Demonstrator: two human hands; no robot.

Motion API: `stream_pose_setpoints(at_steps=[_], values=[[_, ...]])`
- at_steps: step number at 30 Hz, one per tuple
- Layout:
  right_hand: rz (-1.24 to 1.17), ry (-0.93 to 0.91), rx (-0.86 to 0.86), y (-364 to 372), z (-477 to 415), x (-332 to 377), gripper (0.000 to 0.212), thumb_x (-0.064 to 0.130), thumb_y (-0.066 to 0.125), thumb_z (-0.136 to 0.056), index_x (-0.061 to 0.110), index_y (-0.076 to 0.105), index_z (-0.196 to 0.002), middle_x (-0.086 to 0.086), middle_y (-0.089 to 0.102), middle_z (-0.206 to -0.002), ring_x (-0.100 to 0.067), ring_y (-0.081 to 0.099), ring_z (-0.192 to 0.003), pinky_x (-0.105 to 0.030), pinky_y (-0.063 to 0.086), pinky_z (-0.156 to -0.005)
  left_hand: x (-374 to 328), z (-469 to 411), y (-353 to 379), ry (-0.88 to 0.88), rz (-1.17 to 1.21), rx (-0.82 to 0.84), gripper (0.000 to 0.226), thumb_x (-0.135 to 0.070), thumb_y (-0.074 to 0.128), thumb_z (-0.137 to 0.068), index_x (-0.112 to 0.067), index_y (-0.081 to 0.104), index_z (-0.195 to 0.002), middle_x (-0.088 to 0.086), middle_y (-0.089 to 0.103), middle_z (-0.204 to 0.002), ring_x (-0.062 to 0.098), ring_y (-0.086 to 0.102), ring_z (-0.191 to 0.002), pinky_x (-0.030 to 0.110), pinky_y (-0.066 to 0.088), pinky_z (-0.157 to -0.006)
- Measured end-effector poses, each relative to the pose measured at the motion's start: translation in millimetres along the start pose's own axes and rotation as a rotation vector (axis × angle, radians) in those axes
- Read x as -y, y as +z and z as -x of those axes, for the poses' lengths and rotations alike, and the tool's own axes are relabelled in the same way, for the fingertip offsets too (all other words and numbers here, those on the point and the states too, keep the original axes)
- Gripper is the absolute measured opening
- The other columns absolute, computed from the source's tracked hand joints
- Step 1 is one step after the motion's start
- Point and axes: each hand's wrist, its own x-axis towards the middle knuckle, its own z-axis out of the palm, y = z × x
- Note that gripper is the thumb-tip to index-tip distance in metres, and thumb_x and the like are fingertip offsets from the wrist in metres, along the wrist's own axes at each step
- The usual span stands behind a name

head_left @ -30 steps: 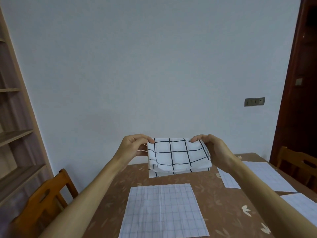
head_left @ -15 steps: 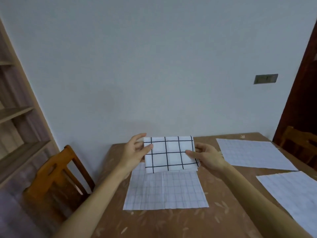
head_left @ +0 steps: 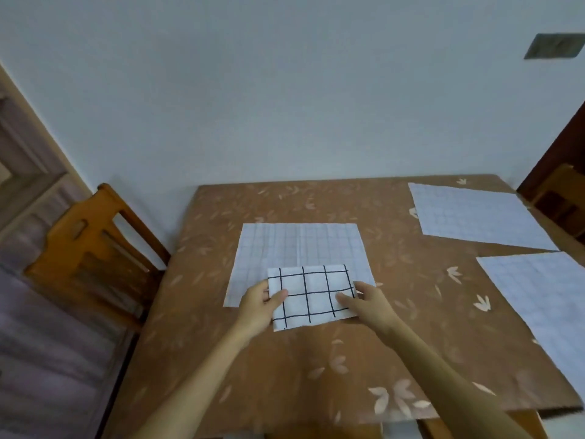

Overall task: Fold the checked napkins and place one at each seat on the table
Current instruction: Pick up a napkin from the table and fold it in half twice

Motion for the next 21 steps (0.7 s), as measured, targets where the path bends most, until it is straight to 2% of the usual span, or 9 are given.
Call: stream_pose_setpoints(at_steps=[3, 6, 8, 10, 13, 15, 17, 19, 21], values=[[0.103, 0.071, -0.057, 9.5, -2.4, -42.0, 0.015, 0.014, 0.074, -0.089, 0.001, 0.071, -0.095, -0.02, 0.075, -0.095, -0.028, 0.074, -0.082, -0.042, 0.064, -0.07, 41.5, 3.2, 4.2, -0.043, -0.035, 0.051, 0.023, -0.012, 0.064, -0.096, -0.01, 0.065, -0.119, -0.005, 0.073, -0.104, -0.001, 0.072, -0.087, 0.019, 0.059, -0.073], [0.218, 0.13, -0.104, 20.1, -0.9, -78.9, 0.027, 0.026, 0.082, -0.081, 0.001, 0.072, -0.083, -0.012, 0.076, -0.079, -0.028, 0.074, -0.073, -0.046, 0.063, -0.069, 79.9, 9.1, 6.7, -0.088, -0.118, 0.061, 0.025, -0.01, 0.071, -0.091, -0.013, 0.067, -0.115, -0.003, 0.075, -0.107, 0.008, 0.074, -0.093, 0.032, 0.061, -0.083], [0.265, 0.192, -0.093, 28.7, 1.1, -102.7, 0.035, 0.033, 0.083, -0.078, 0.0, 0.071, -0.079, -0.01, 0.076, -0.076, -0.028, 0.073, -0.072, -0.039, 0.062, -0.066, 104.1, 15.5, 10.8, -0.132, -0.214, 0.033, 0.022, -0.012, 0.077, -0.085, -0.018, 0.067, -0.104, 0.001, 0.077, -0.098, 0.015, 0.074, -0.085, 0.033, 0.062, -0.074], [0.318, 0.246, -0.062, 38.1, 7.0, -118.5, 0.03, 0.032, 0.082, -0.081, 0.005, 0.07, -0.075, -0.006, 0.074, -0.076, -0.02, 0.068, -0.067, -0.028, 0.053, -0.06, 123.1, 24.5, 15.7, -0.181, -0.34, -0.009, 0.023, -0.016, 0.081, -0.081, -0.02, 0.063, -0.095, 0.0, 0.073, -0.08, 0.015, 0.069, -0.071, 0.022, 0.053, -0.059], [0.432, 0.287, -0.023, 48.6, 13.1, -136.1, 0.02, 0.03, 0.076, -0.086, 0.017, 0.067, -0.074, -0.001, 0.072, -0.078, -0.014, 0.066, -0.07, -0.023, 0.051, -0.059, 139.0, 34.6, 23.0, -0.196, -0.442, -0.031, 0.031, -0.017, 0.081, -0.082, -0.018, 0.059, -0.103, -0.007, 0.061, -0.068, 0.004, 0.057, -0.063, 0.013, 0.041, -0.052], [0.54, 0.284, -0.004, 51.5, 13.6, -142.8, 0.029, 0.03, 0.072, -0.09, 0.024, 0.054, -0.067, 0.002, 0.063, -0.071, -0.015, 0.061, -0.068, -0.024, 0.047, -0.057, 146.1, 35.6, 27.5, -0.186, -0.494, -0.015, 0.04, -0.015, 0.08, -0.083, -0.016, 0.057, -0.117, -0.007, 0.059, -0.069, 0.004, 0.055, -0.064, 0.013, 0.041, -0.055], [0.65, 0.283, -0.017, 53.1, 13.8, -146.9, 0.035, 0.034, 0.07, -0.091, 0.022, 0.046, -0.068, 0.004, 0.054, -0.066, -0.015, 0.055, -0.066, -0.026, 0.043, -0.057, 150.9, 34.4, 29.8, -0.202, -0.58, 0.005, 0.049, -0.018, 0.078, -0.085, -0.018, 0.052, -0.125, -0.004, 0.063, -0.078, 0.009, 0.06, -0.072, 0.019, 0.049, -0.063], [0.726, 0.28, -0.032, 54.6, 14.0, -149.4, 0.033, 0.037, 0.07, -0.09, 0.018, 0.047, -0.075, 0.004, 0.051, -0.066, -0.016, 0.052, -0.065, -0.029, 0.041, -0.059, 155.2, 34.1, 30.8, -0.229, -0.682, 0.036, 0.052, -0.023, 0.077, -0.086, -0.02, 0.048, -0.129, -0.001, 0.069, -0.091, 0.017, 0.067, -0.084, 0.034, 0.056, -0.073], [0.751, 0.281, -0.037, 56.7, 14.3, -149.0, 0.028, 0.039, 0.07, -0.09, 0.017, 0.052, -0.088, 0.005, 0.053, -0.073, -0.018, 0.056, -0.072, -0.03, 0.042, -0.062, 156.6, 34.6, 31.5, -0.244, -0.733, 0.043, 0.052, -0.026, 0.076, -0.087, -0.021, 0.047, -0.13, 0.001, 0.071, -0.1, 0.021, 0.069, -0.093, 0.037, 0.055, -0.077]])
